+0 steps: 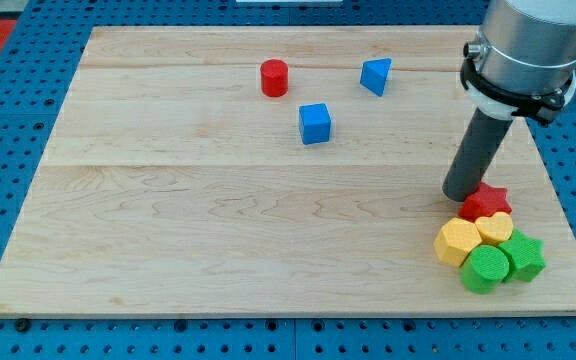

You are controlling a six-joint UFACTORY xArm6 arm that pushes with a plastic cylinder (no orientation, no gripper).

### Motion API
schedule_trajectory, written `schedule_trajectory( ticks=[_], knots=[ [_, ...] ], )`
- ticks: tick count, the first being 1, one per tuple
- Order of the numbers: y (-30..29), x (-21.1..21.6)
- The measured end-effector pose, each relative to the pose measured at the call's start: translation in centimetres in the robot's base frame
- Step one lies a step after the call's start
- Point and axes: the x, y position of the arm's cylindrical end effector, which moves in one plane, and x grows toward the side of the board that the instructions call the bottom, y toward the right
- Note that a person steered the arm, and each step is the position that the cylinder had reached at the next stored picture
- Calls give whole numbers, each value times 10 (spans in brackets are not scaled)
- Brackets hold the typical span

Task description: Push blue cube down towards bottom

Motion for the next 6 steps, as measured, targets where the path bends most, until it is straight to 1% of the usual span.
schedule_trajectory(
  ticks=[1,2,3,4,5,6],
  knots=[
    [-6,-21],
    [-11,-77],
    [-56,-128],
    [-116,-159],
    [-148,-163],
    [-148,-138]
  ],
)
